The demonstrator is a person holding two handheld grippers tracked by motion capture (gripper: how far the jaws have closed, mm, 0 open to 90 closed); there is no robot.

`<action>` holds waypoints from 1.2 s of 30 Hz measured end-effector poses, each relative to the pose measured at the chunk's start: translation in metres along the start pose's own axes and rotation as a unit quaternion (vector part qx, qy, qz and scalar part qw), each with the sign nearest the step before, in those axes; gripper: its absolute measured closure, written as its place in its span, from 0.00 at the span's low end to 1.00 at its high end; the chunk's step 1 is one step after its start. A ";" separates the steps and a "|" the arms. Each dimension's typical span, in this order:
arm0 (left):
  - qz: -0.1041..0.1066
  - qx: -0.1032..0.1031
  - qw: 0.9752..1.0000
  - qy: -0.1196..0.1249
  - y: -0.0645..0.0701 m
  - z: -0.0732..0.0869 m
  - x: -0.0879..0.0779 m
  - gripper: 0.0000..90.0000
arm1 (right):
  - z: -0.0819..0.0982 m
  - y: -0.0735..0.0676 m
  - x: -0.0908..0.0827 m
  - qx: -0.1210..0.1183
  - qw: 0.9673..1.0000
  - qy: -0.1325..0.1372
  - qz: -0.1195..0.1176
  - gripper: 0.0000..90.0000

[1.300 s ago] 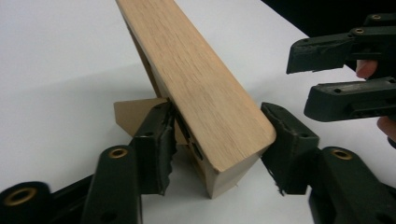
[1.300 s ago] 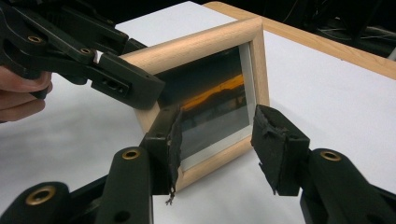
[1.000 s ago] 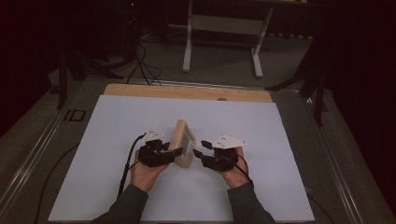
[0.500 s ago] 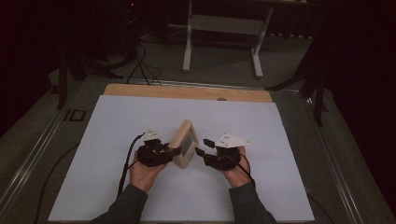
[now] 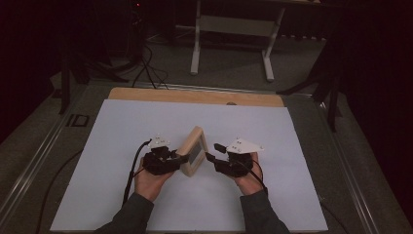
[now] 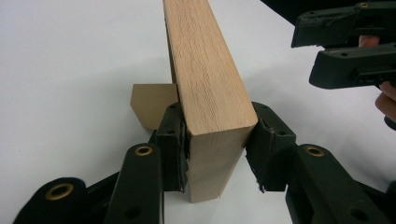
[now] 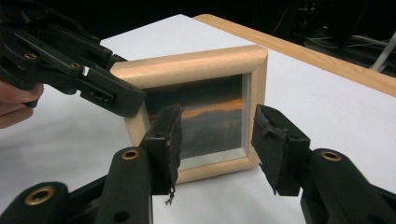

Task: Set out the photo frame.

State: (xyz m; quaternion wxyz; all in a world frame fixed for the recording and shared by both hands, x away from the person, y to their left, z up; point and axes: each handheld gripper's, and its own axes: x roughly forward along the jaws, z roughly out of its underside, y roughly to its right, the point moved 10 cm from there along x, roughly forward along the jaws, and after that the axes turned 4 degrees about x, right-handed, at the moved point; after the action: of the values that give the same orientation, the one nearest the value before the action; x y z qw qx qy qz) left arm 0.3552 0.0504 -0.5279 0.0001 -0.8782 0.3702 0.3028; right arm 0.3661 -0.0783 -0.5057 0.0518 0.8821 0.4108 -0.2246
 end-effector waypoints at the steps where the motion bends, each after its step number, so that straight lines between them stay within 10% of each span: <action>1: 0.000 0.000 1.000 0.000 0.000 0.000 0.000 0.67 | 0.000 0.000 0.000 0.000 1.000 0.000 0.000 0.57; 36: -0.002 0.053 0.999 -0.005 0.006 0.003 -0.004 0.67 | -0.013 0.004 -0.006 0.006 1.000 0.023 0.012 0.62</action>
State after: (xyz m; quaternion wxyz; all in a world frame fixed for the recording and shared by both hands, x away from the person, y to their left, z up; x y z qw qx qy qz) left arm 0.3476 0.0493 -0.5270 0.0495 -0.8762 0.3838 0.2873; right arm 0.3698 -0.0815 -0.4916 0.0401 0.8924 0.3998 -0.2055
